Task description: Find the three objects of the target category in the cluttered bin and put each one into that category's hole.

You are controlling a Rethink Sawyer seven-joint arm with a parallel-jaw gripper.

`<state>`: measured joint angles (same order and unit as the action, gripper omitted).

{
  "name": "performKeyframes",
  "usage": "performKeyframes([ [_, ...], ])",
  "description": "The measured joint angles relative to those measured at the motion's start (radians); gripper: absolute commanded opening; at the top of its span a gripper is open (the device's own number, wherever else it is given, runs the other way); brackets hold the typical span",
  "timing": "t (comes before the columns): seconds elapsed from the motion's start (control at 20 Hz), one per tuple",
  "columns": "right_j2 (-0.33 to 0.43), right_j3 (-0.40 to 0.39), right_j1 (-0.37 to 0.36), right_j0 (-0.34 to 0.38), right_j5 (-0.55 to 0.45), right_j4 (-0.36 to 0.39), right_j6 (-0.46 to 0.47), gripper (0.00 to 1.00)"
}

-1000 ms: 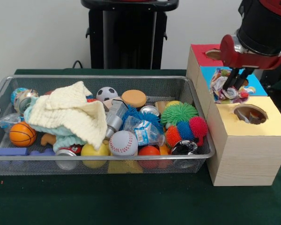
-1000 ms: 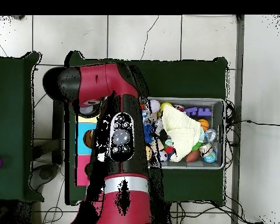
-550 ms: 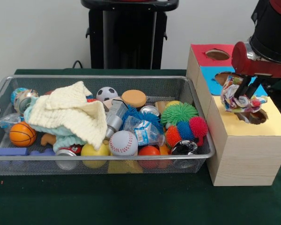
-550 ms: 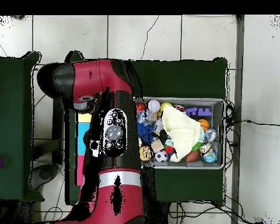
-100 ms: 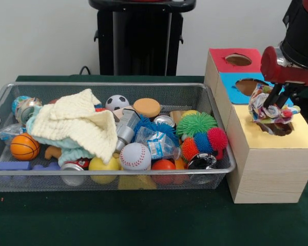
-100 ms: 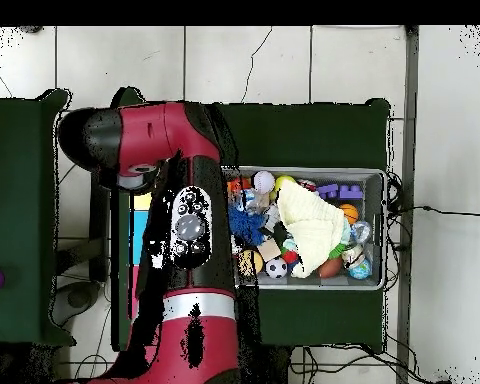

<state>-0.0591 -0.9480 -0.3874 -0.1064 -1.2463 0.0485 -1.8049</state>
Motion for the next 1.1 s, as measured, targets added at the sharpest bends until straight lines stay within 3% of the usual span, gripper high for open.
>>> performKeyframes([
  [0.45,-0.017,-0.002,0.001,-0.009,0.017,-0.037,-0.038,0.00],
  [1.1,-0.018,-0.011,0.025,-0.022,0.165,-0.082,-0.079,0.00],
])
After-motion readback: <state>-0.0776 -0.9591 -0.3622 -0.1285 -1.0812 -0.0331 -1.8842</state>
